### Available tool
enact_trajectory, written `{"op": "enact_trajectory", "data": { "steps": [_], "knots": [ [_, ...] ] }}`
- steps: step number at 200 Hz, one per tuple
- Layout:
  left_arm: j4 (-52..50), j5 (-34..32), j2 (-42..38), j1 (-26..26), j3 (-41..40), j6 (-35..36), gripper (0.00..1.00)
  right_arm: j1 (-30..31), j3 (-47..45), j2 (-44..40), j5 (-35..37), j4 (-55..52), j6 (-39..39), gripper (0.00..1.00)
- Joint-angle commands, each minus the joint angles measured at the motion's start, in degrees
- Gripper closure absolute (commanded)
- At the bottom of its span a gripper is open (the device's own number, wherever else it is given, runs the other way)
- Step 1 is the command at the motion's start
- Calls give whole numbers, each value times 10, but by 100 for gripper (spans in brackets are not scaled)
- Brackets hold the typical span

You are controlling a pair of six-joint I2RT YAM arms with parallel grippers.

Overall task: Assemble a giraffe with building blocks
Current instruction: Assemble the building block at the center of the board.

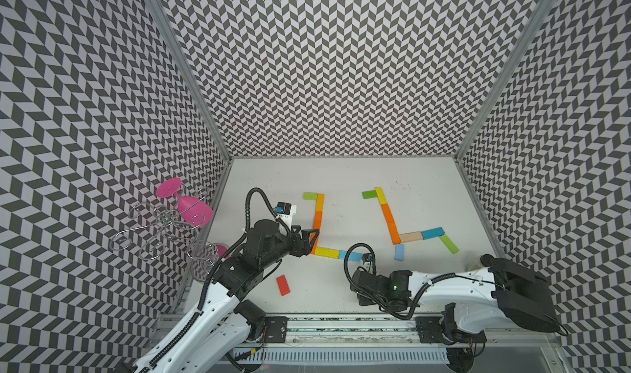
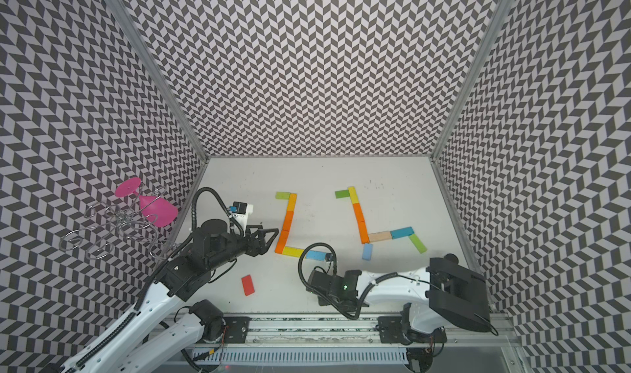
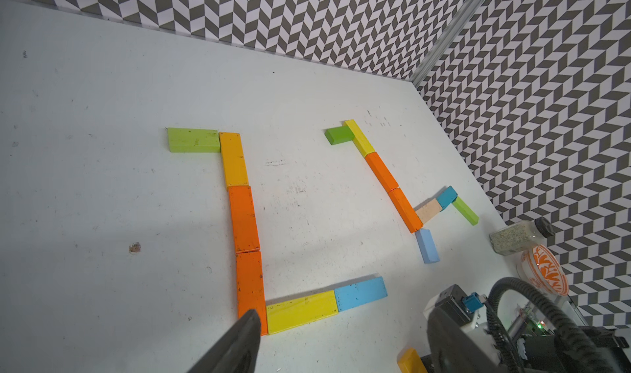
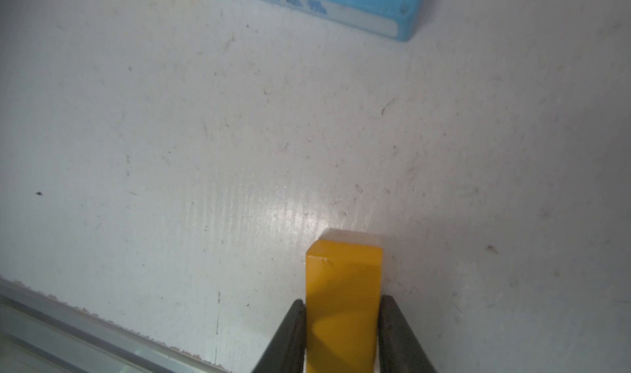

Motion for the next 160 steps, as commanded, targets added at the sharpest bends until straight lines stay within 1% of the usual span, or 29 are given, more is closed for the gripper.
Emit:
{"op": "enact_trajectory", "data": {
  "steps": [1, 20, 73, 160],
  "knots": [
    [16, 3, -2, -3, -4, 3, 22, 1, -8, 12, 1, -7, 1, 72],
    [17, 2, -2, -4, -5, 3, 22, -11, 10, 22, 12, -13, -23, 73],
    [16, -5, -5, -5, -6, 2, 22, -70, 32, 35, 10, -16, -87, 73],
    [15, -13, -12, -14, -6, 1, 21, -123, 51, 52, 7, 10, -127, 72]
  ]
}}
